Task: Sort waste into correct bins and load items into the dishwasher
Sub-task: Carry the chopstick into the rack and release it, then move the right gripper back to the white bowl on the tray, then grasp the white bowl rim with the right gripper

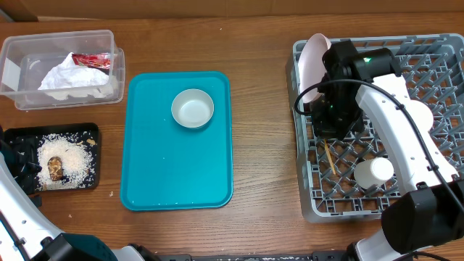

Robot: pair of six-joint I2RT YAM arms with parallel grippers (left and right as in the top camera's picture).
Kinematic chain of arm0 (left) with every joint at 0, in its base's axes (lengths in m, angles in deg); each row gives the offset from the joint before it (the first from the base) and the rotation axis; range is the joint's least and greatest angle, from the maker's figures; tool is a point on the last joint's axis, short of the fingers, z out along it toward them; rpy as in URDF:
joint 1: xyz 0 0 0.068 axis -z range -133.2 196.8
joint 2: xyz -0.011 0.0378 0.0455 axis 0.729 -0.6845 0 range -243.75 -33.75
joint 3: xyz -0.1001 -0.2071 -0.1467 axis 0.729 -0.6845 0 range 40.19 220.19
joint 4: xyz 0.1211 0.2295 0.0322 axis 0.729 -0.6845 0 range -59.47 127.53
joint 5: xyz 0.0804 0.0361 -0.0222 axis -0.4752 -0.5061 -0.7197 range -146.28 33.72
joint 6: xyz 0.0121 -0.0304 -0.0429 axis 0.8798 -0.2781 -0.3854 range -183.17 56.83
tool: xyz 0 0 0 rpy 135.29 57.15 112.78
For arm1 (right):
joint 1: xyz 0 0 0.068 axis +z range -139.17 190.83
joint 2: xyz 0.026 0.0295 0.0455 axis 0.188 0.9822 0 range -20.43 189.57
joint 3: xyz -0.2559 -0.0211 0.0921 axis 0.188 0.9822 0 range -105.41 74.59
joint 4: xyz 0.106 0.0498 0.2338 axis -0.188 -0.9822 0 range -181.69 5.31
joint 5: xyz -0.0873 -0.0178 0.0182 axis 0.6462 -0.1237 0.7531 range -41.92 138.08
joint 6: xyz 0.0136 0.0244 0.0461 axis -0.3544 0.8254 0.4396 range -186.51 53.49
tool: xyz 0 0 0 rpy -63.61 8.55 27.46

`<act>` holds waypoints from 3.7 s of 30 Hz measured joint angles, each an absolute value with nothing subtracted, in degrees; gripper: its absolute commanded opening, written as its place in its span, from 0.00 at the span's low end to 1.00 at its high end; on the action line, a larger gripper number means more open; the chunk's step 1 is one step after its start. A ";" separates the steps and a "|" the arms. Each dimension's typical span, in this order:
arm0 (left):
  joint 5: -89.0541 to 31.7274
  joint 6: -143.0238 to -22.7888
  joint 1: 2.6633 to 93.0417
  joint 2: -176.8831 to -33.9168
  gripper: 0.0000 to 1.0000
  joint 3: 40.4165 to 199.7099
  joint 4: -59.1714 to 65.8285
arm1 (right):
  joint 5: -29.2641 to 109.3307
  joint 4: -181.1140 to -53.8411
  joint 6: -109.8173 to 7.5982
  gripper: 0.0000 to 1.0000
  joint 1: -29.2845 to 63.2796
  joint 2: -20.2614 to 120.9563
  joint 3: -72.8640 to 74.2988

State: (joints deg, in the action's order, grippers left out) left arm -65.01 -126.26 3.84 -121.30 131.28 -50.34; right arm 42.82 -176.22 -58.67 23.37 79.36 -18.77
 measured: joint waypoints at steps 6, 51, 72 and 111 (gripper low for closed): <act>-65.03 -126.26 3.84 -121.30 1.00 131.28 -50.34 | 40.28 -174.05 -60.86 0.04 23.37 78.99 -16.23; -65.01 -126.26 3.84 -121.30 1.00 131.28 -50.34 | 22.41 -153.75 -52.18 1.00 28.99 66.05 -22.22; -65.03 -126.26 3.84 -121.30 1.00 131.28 -50.34 | 43.50 -122.80 -18.48 0.80 51.52 97.09 -19.38; -65.03 -126.26 3.84 -121.30 1.00 131.28 -50.32 | 34.80 -148.42 -19.85 0.30 53.60 97.57 -23.38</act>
